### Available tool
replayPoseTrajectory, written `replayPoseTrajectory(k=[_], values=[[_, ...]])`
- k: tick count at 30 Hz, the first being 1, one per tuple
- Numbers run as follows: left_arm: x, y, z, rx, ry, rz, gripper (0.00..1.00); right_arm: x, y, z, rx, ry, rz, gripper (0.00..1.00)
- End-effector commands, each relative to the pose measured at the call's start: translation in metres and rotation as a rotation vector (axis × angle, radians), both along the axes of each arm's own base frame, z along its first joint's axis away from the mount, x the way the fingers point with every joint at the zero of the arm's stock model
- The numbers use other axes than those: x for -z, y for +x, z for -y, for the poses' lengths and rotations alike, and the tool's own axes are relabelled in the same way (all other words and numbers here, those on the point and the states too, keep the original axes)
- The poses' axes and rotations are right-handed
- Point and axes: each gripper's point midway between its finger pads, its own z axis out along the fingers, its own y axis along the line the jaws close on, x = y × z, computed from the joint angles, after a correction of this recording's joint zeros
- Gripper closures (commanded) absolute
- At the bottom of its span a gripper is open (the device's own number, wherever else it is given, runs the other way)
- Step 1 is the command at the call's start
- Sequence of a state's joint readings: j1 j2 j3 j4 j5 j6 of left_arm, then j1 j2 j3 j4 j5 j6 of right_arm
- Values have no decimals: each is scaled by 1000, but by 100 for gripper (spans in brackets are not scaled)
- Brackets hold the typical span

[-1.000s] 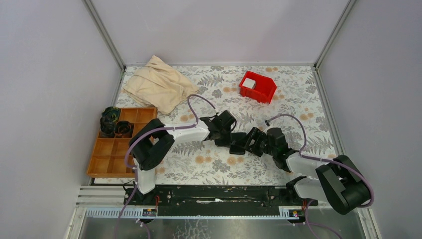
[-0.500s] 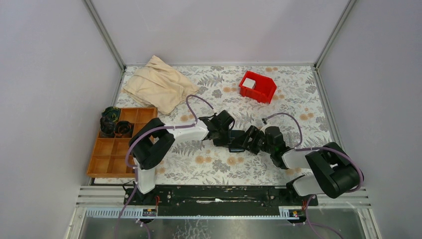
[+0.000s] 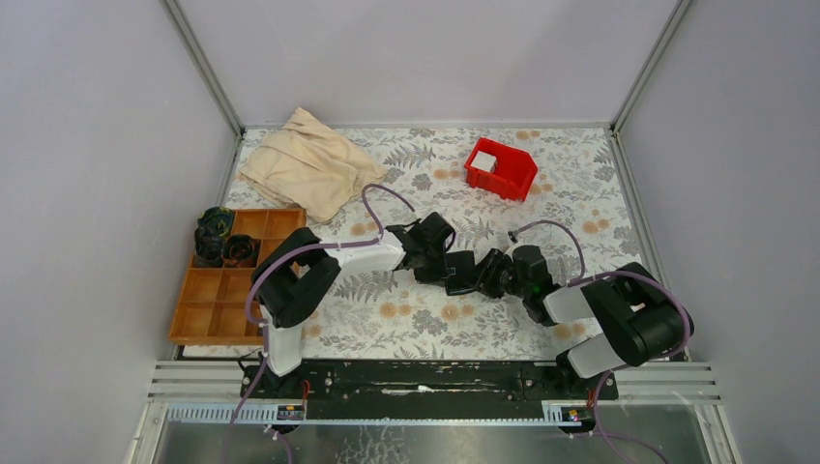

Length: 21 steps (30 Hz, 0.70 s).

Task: Put the credit cards into the card holder
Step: Close the card holder at the center of the board.

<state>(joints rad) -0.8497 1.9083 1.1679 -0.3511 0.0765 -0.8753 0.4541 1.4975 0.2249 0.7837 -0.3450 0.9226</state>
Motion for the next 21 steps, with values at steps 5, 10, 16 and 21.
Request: replayPoseTrajectory(k=[5, 10, 16, 21], values=[[47, -12, -32, 0, 134, -63, 99, 68, -62, 37, -13, -216, -293, 80], [37, -10, -33, -11, 123, -49, 99, 52, -46, 34, -24, -239, -239, 99], [6, -1, -37, -41, 100, 5, 98, -2, -2, 46, 4, -383, -49, 100], [-20, 0, -43, -79, 72, 49, 98, -40, 25, 69, 21, -572, 45, 100]])
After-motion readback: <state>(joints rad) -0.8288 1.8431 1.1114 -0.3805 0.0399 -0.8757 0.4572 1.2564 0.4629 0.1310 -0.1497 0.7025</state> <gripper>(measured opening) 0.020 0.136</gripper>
